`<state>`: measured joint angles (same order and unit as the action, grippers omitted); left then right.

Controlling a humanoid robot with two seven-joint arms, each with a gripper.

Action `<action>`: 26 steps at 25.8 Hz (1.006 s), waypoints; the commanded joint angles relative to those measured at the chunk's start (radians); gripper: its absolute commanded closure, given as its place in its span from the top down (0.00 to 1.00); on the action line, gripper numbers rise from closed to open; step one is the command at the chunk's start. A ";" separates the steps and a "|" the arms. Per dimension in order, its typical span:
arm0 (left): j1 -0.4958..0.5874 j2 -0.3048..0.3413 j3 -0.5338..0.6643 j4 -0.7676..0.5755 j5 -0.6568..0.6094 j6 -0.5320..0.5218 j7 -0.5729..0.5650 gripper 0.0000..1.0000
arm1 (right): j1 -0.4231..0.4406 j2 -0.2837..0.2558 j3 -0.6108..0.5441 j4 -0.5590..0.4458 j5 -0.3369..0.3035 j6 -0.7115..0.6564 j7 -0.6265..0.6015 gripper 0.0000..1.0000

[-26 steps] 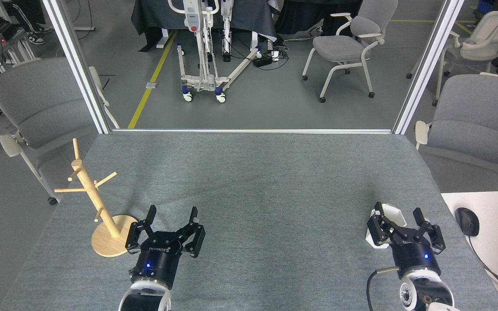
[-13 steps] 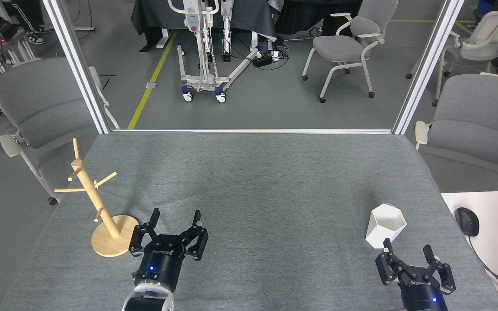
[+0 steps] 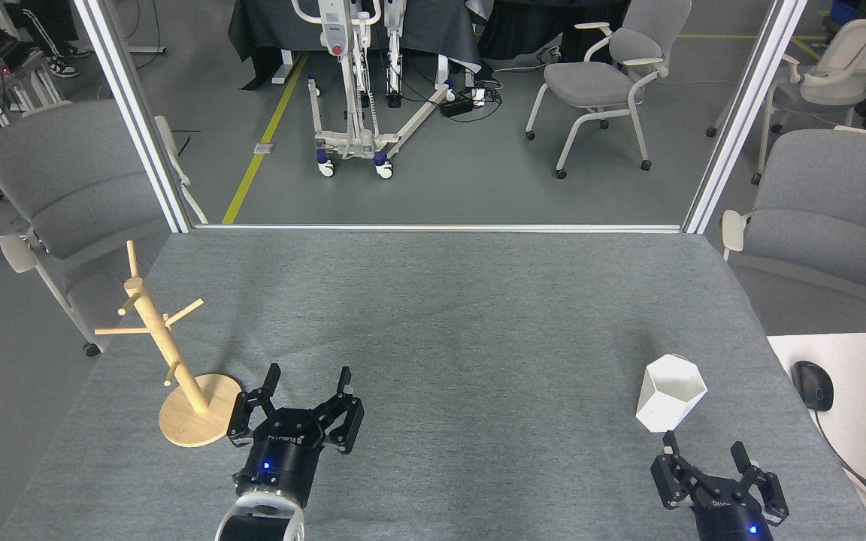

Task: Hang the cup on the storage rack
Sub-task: 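Lower the right gripper onto the white hexagonal cup and close it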

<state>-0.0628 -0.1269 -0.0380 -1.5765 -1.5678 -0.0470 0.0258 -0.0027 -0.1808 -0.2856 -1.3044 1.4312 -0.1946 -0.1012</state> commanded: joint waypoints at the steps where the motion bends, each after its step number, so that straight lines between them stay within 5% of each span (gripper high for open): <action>1: 0.000 0.000 0.000 0.003 0.000 -0.001 0.000 0.99 | -0.007 -0.017 0.000 0.001 0.000 0.001 0.032 1.00; 13: -0.002 0.000 0.000 0.018 0.000 -0.001 0.002 0.99 | -0.017 -0.017 0.013 0.030 0.002 0.004 0.032 1.00; 26: -0.008 -0.002 0.000 0.044 -0.002 0.001 0.002 0.99 | -0.151 -0.032 0.016 0.145 0.018 0.001 0.021 1.00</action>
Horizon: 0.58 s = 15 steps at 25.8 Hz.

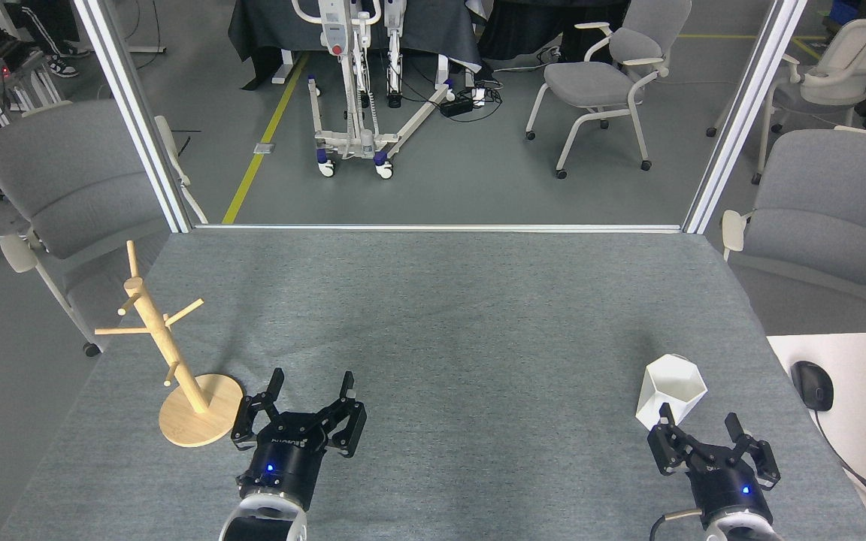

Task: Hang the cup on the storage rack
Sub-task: 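Lower the right gripper onto the white hexagonal cup and close it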

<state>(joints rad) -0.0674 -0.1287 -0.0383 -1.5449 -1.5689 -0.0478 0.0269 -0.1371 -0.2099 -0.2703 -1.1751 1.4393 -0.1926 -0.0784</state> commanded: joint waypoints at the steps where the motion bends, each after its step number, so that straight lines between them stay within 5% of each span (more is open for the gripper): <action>1: -0.008 0.000 0.000 0.017 0.000 0.002 0.001 0.99 | -0.016 -0.003 0.000 0.017 0.020 -0.001 -0.001 1.00; 15: -0.051 -0.002 0.002 0.063 0.000 0.000 0.001 0.99 | -0.038 -0.023 0.051 0.071 0.073 0.009 -0.047 0.99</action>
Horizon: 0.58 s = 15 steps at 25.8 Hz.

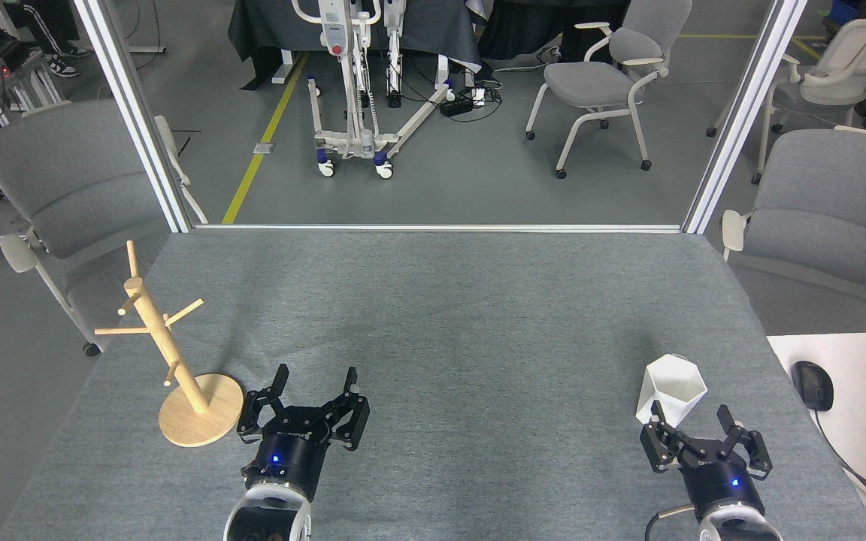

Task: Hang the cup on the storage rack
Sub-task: 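Lower the right gripper onto the white hexagonal cup and close it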

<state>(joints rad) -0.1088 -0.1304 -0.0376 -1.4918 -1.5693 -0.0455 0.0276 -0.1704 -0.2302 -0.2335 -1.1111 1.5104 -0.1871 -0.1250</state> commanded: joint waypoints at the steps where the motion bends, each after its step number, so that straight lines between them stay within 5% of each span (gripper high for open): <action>1: -0.011 -0.002 0.001 0.012 0.000 -0.001 0.000 0.99 | -0.006 -0.005 0.019 0.007 0.002 0.003 -0.001 0.99; 15: -0.034 -0.002 0.001 0.051 0.000 -0.001 0.003 0.99 | -0.077 -0.006 0.034 0.094 0.010 0.008 -0.001 0.99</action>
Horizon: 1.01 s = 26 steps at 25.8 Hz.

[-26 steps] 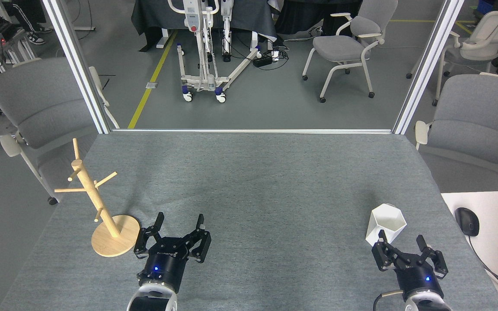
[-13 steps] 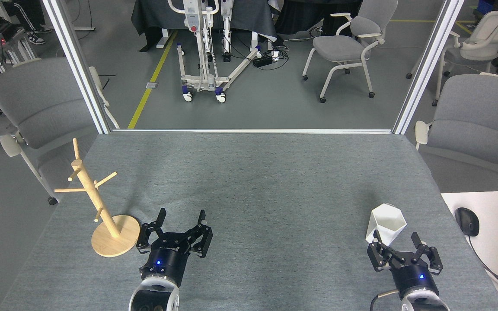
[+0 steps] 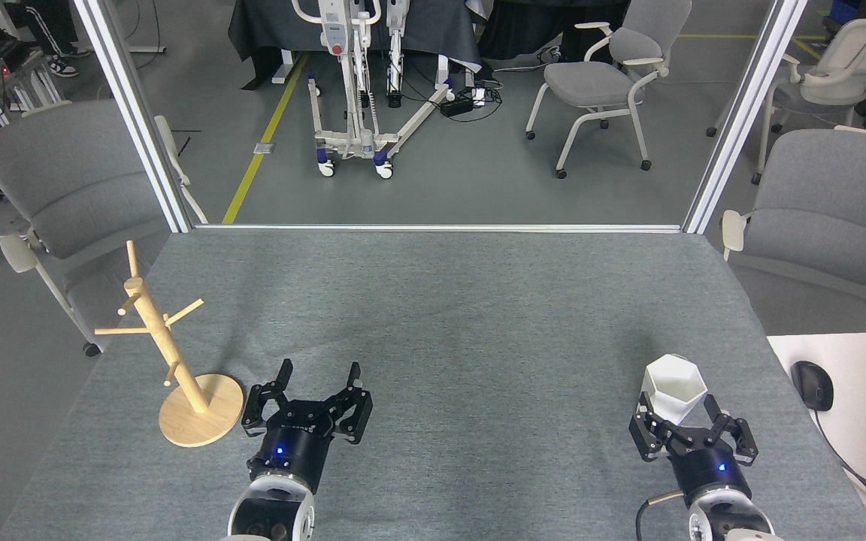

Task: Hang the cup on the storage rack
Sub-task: 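Lift the white cup slightly with the right gripper and hold it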

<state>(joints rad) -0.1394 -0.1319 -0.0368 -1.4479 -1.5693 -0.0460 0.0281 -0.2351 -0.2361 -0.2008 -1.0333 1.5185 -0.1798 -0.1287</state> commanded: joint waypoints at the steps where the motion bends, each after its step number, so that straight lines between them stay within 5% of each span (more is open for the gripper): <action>1: -0.003 0.000 0.000 0.009 0.000 0.000 0.003 0.99 | -0.013 0.000 0.001 0.018 0.000 0.000 0.003 0.99; 26: -0.006 0.002 0.002 0.031 0.000 0.000 0.003 0.99 | -0.056 -0.023 0.001 0.075 -0.009 -0.001 0.001 0.99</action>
<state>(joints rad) -0.1456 -0.1303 -0.0354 -1.4196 -1.5693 -0.0463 0.0303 -0.2915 -0.2574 -0.1994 -0.9606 1.5114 -0.1794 -0.1228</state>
